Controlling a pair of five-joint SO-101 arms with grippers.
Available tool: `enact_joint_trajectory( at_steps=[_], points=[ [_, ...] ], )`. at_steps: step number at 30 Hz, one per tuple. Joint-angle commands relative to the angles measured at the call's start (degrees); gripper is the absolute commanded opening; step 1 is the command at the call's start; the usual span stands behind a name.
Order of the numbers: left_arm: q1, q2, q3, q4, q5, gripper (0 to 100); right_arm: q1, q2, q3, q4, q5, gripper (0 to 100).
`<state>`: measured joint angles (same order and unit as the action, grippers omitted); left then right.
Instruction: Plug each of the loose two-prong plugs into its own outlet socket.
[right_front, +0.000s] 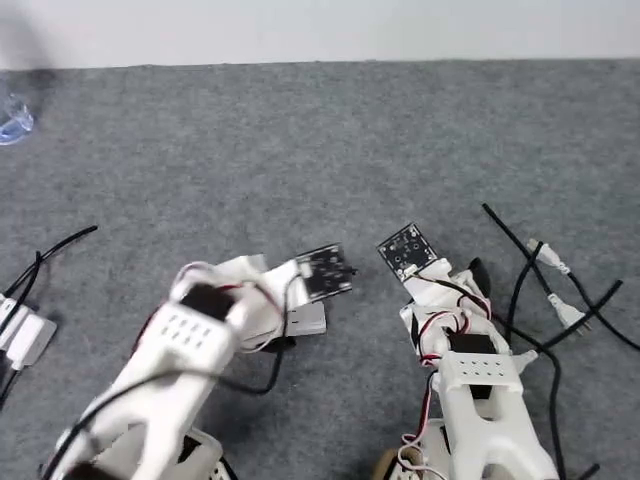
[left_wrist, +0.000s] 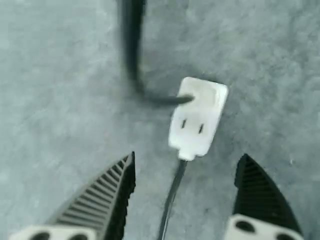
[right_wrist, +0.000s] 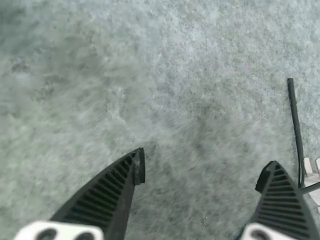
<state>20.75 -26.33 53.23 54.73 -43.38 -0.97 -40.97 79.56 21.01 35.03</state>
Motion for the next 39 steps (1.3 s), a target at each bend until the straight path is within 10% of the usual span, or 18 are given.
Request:
enact_joint_trajectory(
  at_steps=[1,14,21,28,39],
  points=[
    [2.9,10.1,-3.6,-8.6,-2.1,30,-0.4,-1.4,-0.5,-1.1,0.7,35.1],
    [5.6,21.7,-8.7,-9.8,-2.9,30,-0.4,-1.4,-0.4,-1.1,0.7,35.1],
    [5.6,26.5,-13.0,-3.1,-10.2,0,-0.5,-1.4,0.4,-2.2,0.8,35.1],
    [5.4,26.5,-13.0,-5.1,-10.3,1,-0.5,-1.5,1.5,-4.2,0.8,35.1],
    [-12.4,26.9,-34.7,-7.9,-0.4,1,-0.2,-2.0,1.6,-4.2,0.8,35.1]
  ],
)
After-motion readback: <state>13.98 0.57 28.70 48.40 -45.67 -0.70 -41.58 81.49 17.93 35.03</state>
